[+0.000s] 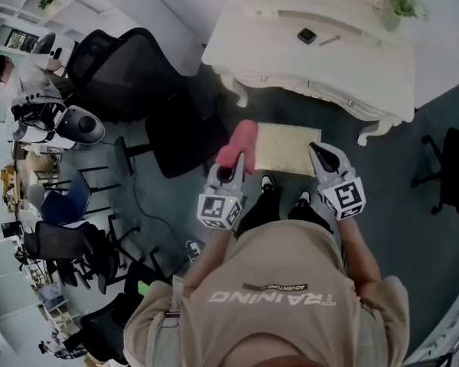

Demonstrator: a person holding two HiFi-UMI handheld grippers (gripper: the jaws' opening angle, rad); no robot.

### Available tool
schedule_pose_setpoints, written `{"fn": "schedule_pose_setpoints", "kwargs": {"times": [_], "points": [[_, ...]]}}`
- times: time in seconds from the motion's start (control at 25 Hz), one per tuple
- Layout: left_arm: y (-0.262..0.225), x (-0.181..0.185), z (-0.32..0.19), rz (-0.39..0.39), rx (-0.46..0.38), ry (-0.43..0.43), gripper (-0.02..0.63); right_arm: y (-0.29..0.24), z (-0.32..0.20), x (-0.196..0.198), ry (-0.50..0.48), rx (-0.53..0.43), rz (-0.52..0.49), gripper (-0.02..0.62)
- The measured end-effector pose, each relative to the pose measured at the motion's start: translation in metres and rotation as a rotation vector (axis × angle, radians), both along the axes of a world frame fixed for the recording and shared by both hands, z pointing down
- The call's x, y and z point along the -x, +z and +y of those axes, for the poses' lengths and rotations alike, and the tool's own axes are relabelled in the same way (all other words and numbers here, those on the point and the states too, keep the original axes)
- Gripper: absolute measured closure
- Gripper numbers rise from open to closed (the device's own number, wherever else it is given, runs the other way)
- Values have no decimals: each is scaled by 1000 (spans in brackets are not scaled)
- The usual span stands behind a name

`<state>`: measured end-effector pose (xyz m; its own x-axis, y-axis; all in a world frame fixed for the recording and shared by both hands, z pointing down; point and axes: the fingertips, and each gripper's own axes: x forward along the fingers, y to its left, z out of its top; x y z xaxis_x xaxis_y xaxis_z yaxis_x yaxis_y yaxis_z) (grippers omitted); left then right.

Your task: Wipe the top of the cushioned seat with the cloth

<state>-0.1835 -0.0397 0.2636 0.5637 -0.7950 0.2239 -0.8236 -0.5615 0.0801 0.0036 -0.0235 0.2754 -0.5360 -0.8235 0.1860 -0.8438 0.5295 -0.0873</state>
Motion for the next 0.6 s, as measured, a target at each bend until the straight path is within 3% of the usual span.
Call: {"fn": "schedule_pose_setpoints", "kwargs": {"times": [0.36, 0.6], "points": [[-4, 33, -72, 47, -31, 112, 574, -22, -48, 44, 65, -32, 73, 591], [14, 50, -106, 62, 6, 185, 575, -18, -73, 69, 137, -18, 83, 591]]}}
